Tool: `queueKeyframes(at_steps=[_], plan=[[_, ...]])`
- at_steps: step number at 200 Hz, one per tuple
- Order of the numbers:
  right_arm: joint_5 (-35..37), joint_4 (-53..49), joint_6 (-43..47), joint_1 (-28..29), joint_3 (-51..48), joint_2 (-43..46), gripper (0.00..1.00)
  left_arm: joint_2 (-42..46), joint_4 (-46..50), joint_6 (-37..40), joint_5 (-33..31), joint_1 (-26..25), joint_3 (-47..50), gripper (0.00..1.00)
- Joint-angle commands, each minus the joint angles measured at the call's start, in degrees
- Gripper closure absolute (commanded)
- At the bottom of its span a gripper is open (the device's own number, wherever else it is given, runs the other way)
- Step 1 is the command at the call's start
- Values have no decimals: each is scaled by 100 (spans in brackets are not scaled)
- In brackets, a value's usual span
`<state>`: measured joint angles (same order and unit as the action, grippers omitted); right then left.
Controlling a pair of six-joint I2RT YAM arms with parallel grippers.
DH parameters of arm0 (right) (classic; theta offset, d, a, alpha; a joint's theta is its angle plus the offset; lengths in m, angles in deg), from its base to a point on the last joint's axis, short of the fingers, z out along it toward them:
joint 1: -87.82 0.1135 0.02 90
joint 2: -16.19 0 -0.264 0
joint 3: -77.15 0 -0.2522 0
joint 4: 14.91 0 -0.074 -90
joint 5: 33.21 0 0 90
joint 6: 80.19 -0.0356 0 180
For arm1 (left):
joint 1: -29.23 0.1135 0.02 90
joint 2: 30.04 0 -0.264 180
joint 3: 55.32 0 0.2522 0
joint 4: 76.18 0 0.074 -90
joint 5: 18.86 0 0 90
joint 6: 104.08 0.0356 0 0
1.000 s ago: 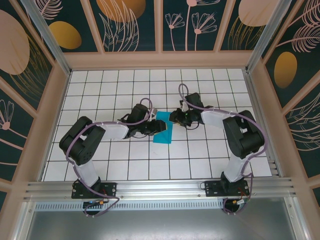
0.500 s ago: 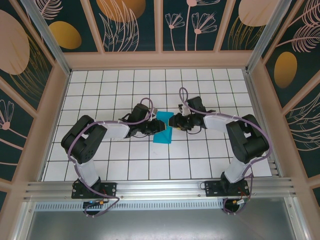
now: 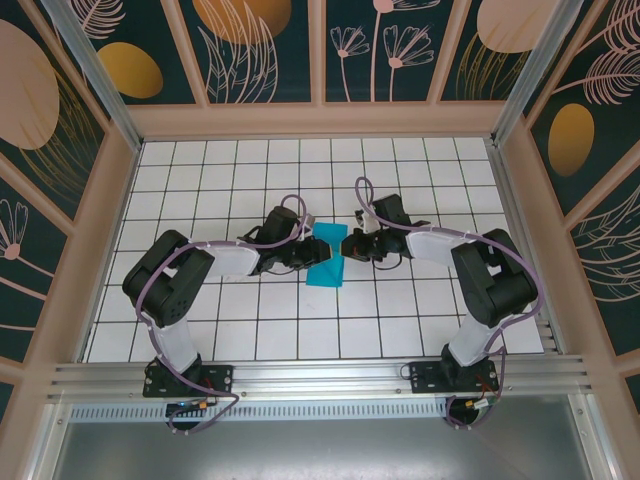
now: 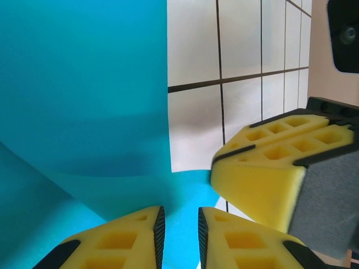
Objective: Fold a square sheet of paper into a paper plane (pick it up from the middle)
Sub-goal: Fold the triangle a second time at the center of the table.
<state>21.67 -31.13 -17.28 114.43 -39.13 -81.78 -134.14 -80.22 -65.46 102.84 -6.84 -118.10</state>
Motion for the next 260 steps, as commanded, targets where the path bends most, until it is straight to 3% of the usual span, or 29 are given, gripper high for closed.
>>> queueKeyframes(at_steps=[1, 260], plan=[[288, -204, 187, 24, 207, -214, 92, 12, -188, -71, 110, -22, -169, 74], [453, -406, 402, 37, 706, -871, 92, -572, 149, -20, -82, -15, -399, 79]])
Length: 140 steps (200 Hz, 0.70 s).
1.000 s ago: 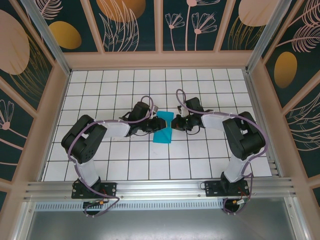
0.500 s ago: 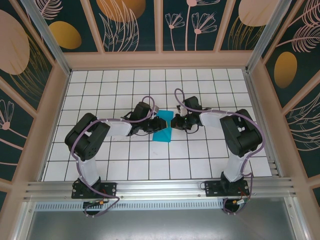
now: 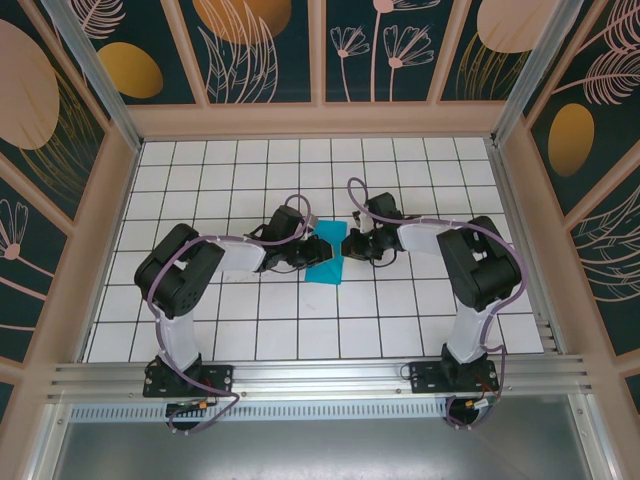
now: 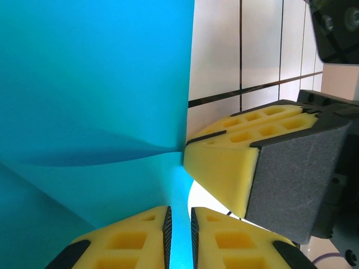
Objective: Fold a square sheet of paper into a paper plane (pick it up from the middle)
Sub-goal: Fold the triangle a second time at the center of the table.
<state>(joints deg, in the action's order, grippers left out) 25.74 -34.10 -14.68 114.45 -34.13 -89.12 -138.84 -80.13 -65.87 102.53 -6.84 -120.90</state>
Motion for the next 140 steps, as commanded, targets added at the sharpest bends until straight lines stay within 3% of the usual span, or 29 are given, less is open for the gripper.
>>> queueKeyframes(at_steps=[1, 140], plan=[[46, -108, 144, 39, 207, -137, 92, -104, 143, 25, -53, -14, -119, 79], [105, -221, 208, 46, 321, -301, 92, -204, 400, 124, -201, -15, -200, 80]])
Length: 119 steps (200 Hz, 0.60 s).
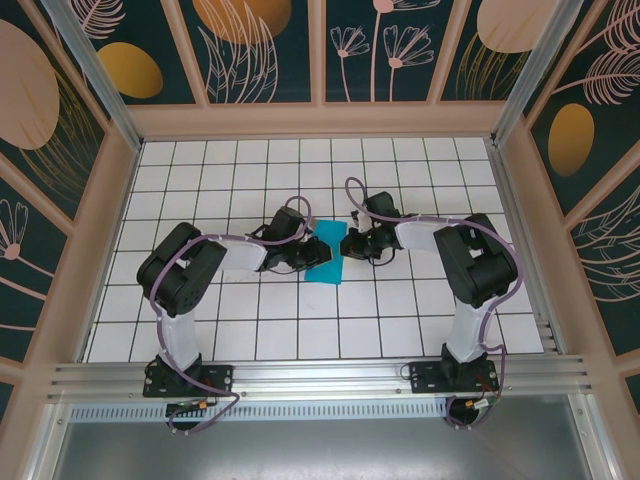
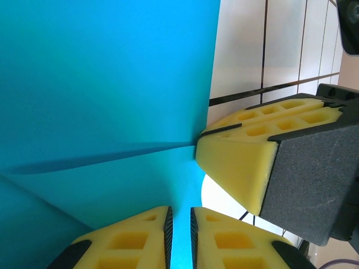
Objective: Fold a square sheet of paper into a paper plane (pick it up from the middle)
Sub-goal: Fold the triangle a second time at the center of the table.
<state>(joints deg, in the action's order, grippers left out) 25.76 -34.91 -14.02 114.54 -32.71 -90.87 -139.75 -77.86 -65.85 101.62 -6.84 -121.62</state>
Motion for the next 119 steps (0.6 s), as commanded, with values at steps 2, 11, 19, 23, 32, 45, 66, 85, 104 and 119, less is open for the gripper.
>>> queueKeyframes(at_steps=[2, 11, 19, 23, 32, 45, 66, 85, 104, 119], plan=[[107, -154, 142, 38, 176, -123, 92, -112, 173, 123, -109, -20, -128, 80], [127, -150, 142, 36, 172, -125, 92, -125, 187, 123, -114, -18, -142, 80], [134, -156, 142, 42, 172, -131, 92, -127, 204, 113, -122, -15, -136, 80], [140, -164, 142, 37, 173, -138, 92, -129, 206, 108, -134, -15, -135, 80], [147, -167, 143, 35, 181, -133, 92, -129, 229, 109, -146, -19, -141, 80], [149, -172, 142, 41, 189, -146, 92, -122, 276, 104, -199, -14, -132, 80], [166, -194, 150, 44, 228, -164, 92, -103, 292, 79, -261, -19, -97, 80], [174, -203, 151, 49, 242, -161, 91, -112, 296, 53, -280, -14, -88, 80], [193, -244, 149, 53, 277, -137, 91, -129, 354, 52, -291, -15, -82, 80], [232, -279, 139, 57, 300, -62, 89, -134, 393, 50, -314, -16, -86, 80]])
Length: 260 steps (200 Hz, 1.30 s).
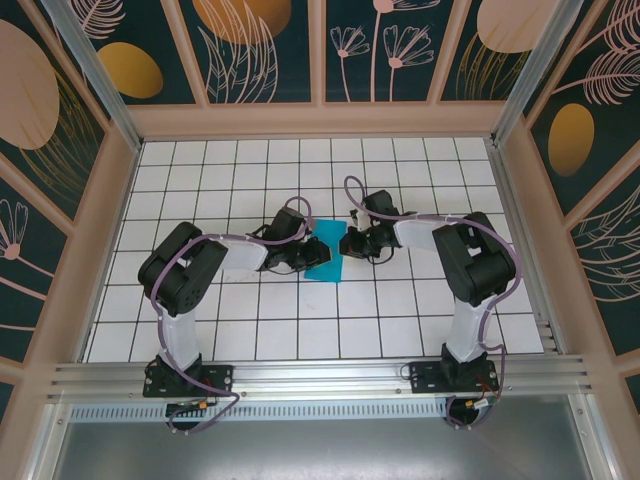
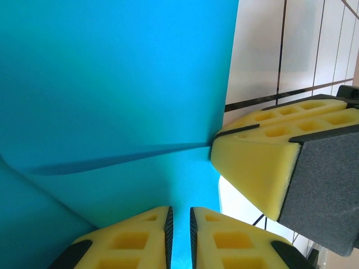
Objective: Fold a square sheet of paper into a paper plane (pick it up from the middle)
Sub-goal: Fold the triangle a second time at the center of the table.
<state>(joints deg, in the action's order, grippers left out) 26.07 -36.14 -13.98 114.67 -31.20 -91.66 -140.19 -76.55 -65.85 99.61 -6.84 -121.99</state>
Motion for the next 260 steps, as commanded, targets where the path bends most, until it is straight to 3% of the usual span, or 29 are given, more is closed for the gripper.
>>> queueKeyframes(at_steps=[1, 47, 95, 260], plan=[[204, -162, 132, 42, 151, 27, 89, -93, 266, 51, -118, -15, -51, 80], [487, -306, 84, 33, 163, 504, 83, -116, 347, 39, -163, -14, -46, 80], [245, -285, 46, 240, 19, 615, 88, -87, 411, 5, -235, -15, -52, 81], [524, -414, 224, 330, -5, -134, 93, 393, 270, -79, -302, -7, -110, 84]])
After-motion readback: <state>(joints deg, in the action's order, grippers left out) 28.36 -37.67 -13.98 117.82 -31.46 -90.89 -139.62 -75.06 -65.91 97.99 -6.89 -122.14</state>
